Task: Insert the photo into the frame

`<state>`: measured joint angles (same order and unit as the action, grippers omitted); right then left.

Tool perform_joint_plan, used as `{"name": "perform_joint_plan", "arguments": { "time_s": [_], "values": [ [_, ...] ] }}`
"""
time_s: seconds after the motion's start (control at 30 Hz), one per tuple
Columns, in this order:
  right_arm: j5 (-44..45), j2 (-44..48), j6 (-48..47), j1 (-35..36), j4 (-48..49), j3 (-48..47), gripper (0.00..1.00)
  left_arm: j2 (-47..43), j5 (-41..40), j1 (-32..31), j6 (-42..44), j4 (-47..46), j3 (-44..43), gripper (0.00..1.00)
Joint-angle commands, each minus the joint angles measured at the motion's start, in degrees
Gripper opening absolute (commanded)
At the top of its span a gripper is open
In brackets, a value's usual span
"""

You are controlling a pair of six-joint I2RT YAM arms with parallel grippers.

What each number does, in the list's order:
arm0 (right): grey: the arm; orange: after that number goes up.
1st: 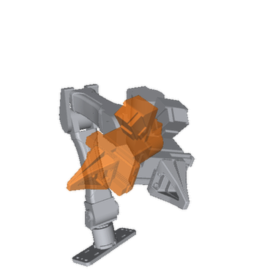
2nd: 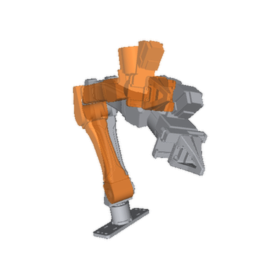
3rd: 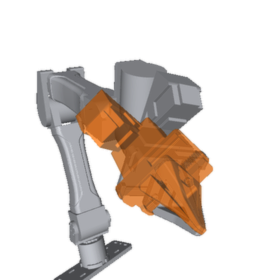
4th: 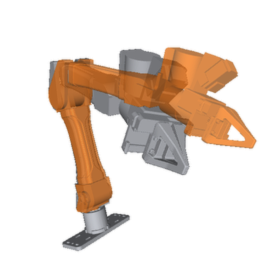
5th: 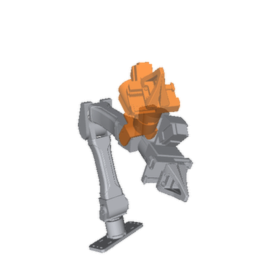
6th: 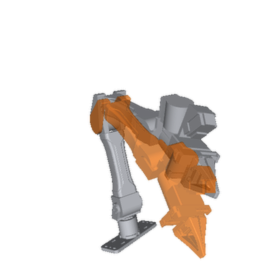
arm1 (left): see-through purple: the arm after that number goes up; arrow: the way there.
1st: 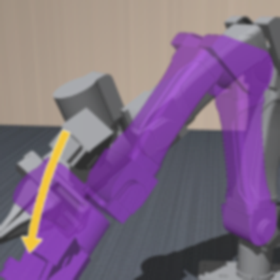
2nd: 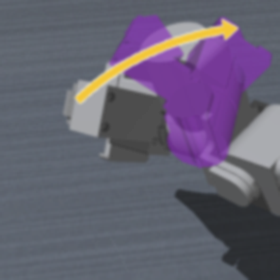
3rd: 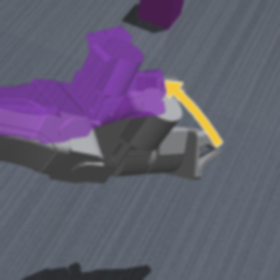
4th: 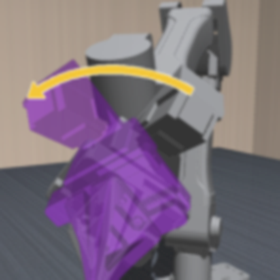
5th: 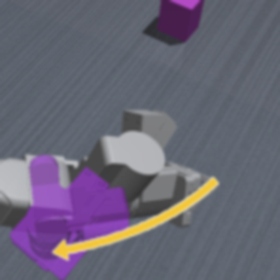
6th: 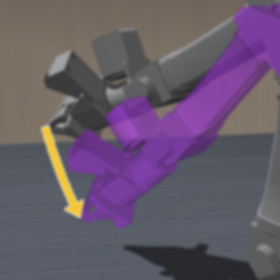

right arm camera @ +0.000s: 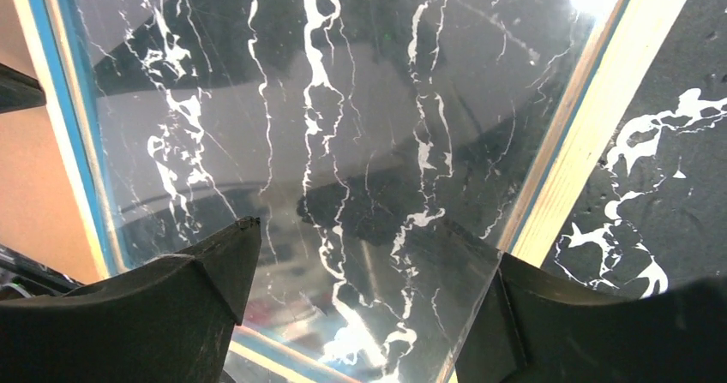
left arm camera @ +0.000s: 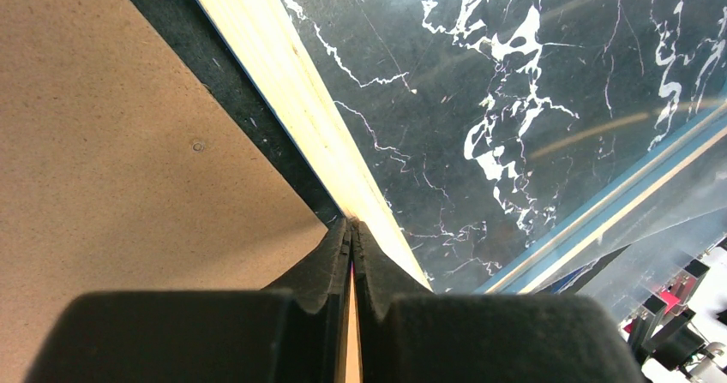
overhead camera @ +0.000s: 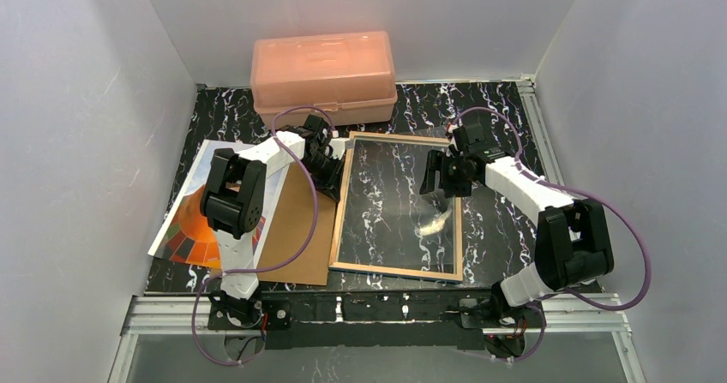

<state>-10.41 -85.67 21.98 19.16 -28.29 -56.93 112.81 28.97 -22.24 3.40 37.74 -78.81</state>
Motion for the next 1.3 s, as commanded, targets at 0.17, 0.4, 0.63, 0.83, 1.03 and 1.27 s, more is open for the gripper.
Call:
{"name": "perform_joint_plan", "arguments": {
  "time_s": [0.17,0.4,0.63,0.83,1.03,1.27],
  "values": [
    [1.8,-2.0,-2.7,0.3,-1.2,-2.6,0.86,-2.6,0.4,0.1,0.6,0.7,0.5,0.00],
    [2.8,-3.3,-3.6,0.3,-1.4,-3.1,0.98,-2.6,0.5,0.1,0.7,1.0,0.1,0.00],
    [3.3,-3.8,-4.1,0.3,-1.3,-2.5,0.99,-2.6,0.4,0.3,1.1,1.5,-0.1,0.00],
    [6.2,-3.7,-4.1,0.3,-1.4,-1.5,0.99,-2.8,0.5,0.3,1.1,1.7,-0.2,0.00],
    [7.6,-3.8,-3.9,0.3,-0.7,-0.8,0.99,-3.0,0.6,0.3,1.1,1.6,0.0,0.00],
    [7.3,-4.1,-3.6,0.3,0.3,0.0,0.99,-3.3,0.6,0.4,1.1,1.3,0.4,0.00]
  ]
}}
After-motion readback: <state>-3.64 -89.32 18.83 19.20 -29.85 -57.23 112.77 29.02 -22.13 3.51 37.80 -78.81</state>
